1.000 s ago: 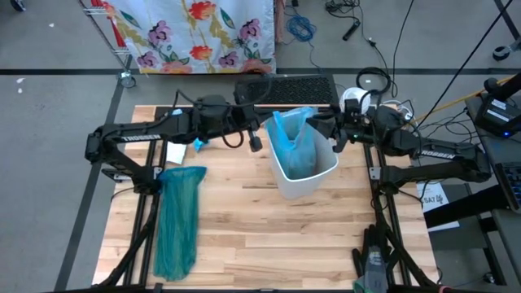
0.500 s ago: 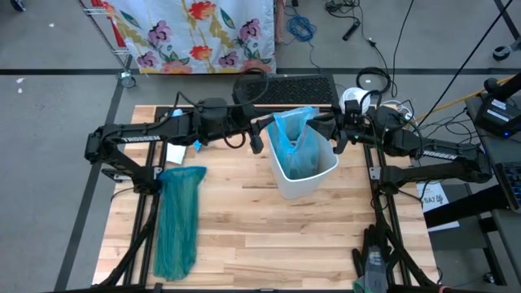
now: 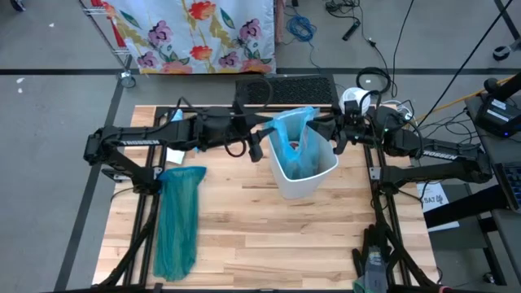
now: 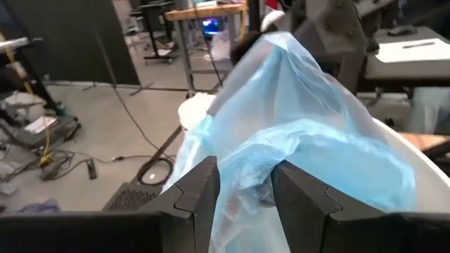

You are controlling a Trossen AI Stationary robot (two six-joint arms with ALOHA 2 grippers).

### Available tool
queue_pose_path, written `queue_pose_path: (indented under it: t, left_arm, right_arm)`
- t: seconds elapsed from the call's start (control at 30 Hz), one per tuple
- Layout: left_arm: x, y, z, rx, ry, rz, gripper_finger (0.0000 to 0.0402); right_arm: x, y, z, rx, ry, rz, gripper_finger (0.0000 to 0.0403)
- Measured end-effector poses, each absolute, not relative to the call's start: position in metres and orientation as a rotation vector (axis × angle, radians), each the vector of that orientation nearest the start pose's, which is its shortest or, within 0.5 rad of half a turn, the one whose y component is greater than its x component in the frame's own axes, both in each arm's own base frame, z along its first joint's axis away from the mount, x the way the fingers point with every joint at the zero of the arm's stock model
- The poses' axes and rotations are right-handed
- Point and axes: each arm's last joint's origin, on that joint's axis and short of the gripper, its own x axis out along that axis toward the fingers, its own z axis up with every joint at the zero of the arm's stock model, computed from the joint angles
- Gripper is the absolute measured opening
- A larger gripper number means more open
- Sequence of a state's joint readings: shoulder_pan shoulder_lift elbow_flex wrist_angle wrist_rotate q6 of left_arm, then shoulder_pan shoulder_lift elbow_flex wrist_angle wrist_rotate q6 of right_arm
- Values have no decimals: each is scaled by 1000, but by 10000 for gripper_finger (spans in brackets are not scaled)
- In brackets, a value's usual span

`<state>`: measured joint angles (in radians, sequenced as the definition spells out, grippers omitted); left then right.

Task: Place trash/remove bag and relplace
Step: Close the blue trash bag

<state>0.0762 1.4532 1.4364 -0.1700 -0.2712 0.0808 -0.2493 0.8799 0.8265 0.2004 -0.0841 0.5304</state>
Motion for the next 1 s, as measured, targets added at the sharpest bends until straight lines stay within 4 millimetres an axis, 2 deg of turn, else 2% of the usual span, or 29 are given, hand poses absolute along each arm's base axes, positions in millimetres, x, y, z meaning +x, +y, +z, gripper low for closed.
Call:
queue_pose_path:
  t: [0.1,0.3,0.5,0.83,1.0]
  left_arm:
    - [327,32,404,82,201,374,136]
    - [312,35,409,80,241,501,136]
    - [297,46,404,42,340,577,136]
    - [299,49,406,-24,317,291,136]
    - [300,49,405,-26,324,271,136]
  right_arm:
    - [190,-46,367,505,-172,-126,0]
    - [190,-46,366,489,-162,-130,0]
    - [190,-46,365,490,-158,-131,0]
    - [190,-46,366,493,-159,-131,0]
    - [190,-46,366,513,-162,-133,0]
